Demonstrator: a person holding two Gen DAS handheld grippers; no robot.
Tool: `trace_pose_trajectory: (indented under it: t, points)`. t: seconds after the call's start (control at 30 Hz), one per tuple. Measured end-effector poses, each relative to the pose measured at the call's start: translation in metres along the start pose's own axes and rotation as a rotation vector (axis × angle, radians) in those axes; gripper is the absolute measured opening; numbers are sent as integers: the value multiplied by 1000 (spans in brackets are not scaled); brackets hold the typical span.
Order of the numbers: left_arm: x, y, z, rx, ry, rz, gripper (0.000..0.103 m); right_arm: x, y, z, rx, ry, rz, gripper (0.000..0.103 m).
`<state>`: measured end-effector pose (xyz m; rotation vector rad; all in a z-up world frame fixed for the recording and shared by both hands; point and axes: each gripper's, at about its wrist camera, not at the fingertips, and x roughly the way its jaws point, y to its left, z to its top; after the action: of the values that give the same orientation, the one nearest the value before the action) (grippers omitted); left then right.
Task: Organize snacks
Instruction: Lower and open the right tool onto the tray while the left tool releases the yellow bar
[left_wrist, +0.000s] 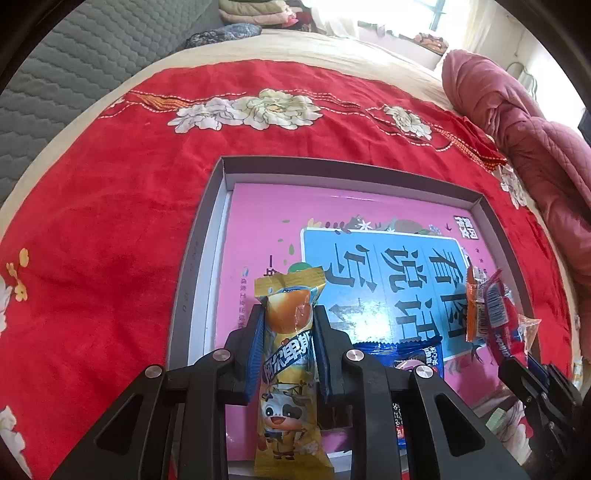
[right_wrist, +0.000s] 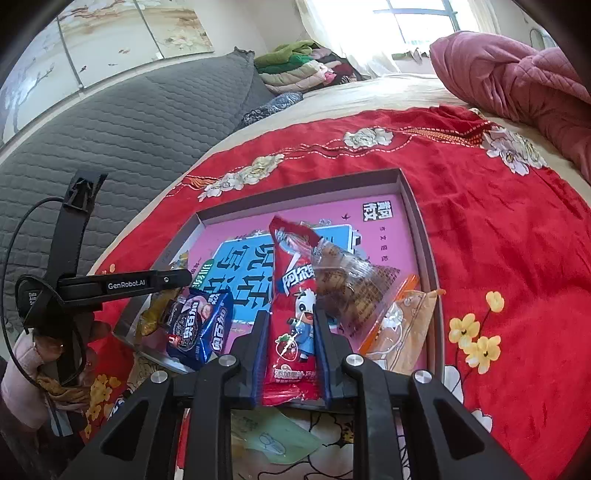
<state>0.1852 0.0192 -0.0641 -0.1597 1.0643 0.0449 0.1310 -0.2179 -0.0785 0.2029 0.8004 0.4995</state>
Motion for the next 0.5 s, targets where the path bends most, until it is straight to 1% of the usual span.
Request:
trace_pose_trajectory:
  t: [0.2, 0.33, 0.5]
  points:
    - [2, 2, 0, -10, 15, -9, 26, 0, -1, 0, 8, 0, 4, 24]
    - [2, 2, -1, -12, 19, -6, 26, 0, -1, 0, 14, 4, 10, 32]
    - [2, 1, -1, -12, 22, -11, 27, -1, -2, 0, 20, 1, 11, 33]
